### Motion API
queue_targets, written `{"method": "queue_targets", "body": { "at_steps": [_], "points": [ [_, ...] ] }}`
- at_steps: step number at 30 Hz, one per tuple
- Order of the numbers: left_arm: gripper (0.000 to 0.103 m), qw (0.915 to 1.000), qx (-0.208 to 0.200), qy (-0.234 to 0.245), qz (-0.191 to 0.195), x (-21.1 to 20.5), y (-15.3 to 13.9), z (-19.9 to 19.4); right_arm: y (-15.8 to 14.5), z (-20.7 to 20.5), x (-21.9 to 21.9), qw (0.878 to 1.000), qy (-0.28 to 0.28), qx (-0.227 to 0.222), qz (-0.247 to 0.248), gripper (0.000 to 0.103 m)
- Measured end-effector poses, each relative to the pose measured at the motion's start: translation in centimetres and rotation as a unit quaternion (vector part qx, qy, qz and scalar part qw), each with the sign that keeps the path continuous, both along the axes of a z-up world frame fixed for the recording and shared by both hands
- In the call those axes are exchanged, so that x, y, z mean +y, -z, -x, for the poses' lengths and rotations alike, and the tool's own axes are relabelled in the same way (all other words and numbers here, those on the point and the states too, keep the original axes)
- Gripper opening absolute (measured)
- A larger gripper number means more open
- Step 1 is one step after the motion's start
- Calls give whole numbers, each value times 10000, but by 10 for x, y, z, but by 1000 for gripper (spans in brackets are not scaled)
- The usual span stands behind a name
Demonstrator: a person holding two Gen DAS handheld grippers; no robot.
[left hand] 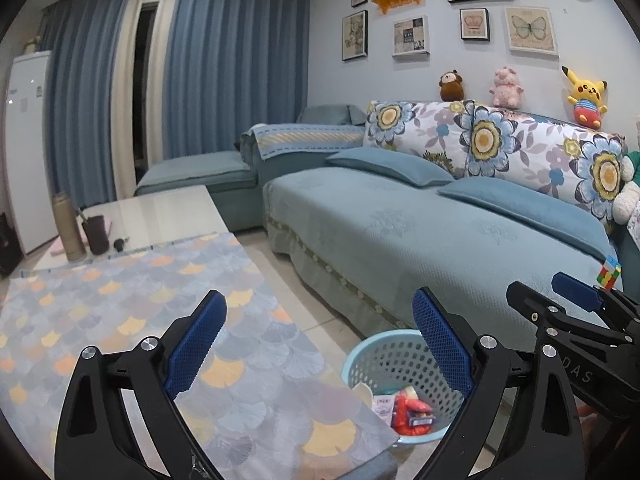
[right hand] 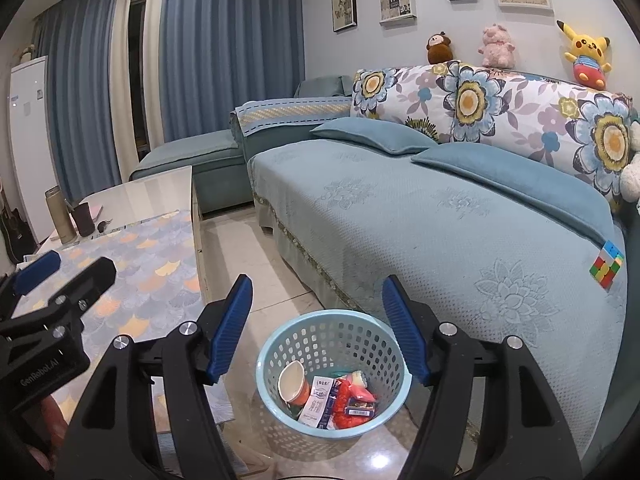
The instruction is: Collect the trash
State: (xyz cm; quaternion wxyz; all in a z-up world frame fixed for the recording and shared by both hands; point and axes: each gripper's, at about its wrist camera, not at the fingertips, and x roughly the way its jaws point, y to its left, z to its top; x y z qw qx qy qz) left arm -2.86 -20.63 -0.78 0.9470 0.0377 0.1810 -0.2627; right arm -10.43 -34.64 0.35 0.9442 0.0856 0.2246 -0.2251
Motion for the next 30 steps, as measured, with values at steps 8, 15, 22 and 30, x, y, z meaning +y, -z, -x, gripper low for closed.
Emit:
{"method": "queue_targets", "body": {
  "at_steps": [8,15,22,30],
  "points": [
    [92,9998,-188,-18,-18,1,-6,5,-3,2,5,10000,-4,-56,53,64],
    [93,9997,-238,-45,-12,2,-8,7,-6,3,10,9998,-12,-88,167,64],
    [94,9998,-187,-64,37,7,-10,5,-8,3,12,9998,17,-122,178,64],
    [94,9998,-206,-22,55,10,-13,5,-9,5,14,9998,44,-136,150,64]
  ]
}}
